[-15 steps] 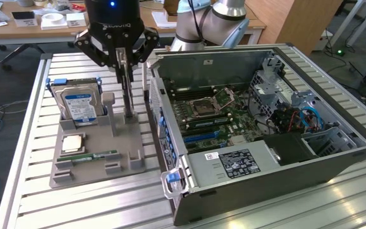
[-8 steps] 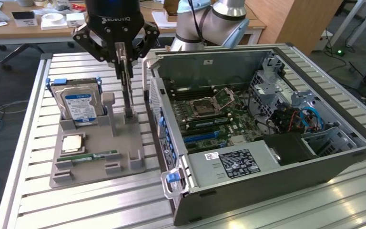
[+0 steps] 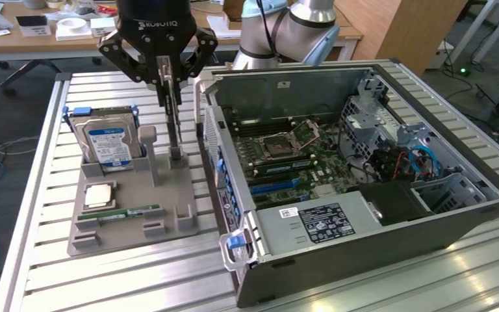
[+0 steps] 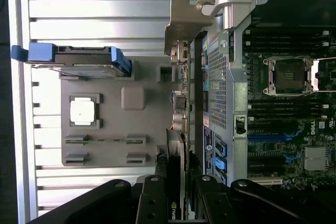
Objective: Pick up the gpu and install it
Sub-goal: 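Pick up the gpu and move the gpu toward the slot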
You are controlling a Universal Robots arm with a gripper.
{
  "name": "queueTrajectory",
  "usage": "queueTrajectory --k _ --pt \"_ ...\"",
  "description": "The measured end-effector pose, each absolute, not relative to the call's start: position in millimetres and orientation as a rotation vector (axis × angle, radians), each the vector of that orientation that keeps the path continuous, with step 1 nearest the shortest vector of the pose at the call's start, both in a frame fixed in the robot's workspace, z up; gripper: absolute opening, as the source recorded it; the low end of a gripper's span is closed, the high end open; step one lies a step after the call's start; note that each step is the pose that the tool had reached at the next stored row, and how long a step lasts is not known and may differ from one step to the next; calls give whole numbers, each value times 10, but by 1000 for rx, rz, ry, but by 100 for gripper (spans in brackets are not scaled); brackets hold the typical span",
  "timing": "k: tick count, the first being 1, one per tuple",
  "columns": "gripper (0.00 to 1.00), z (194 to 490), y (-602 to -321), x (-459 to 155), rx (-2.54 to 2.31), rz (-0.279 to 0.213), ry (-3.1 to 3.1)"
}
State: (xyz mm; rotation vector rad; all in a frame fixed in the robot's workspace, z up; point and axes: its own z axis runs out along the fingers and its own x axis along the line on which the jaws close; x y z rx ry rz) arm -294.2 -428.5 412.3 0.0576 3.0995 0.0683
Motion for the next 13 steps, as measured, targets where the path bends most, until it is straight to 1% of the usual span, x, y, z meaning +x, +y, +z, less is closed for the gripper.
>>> queueTrajectory --k 13 --pt "26 4140 -4285 -2827 58 70 3100"
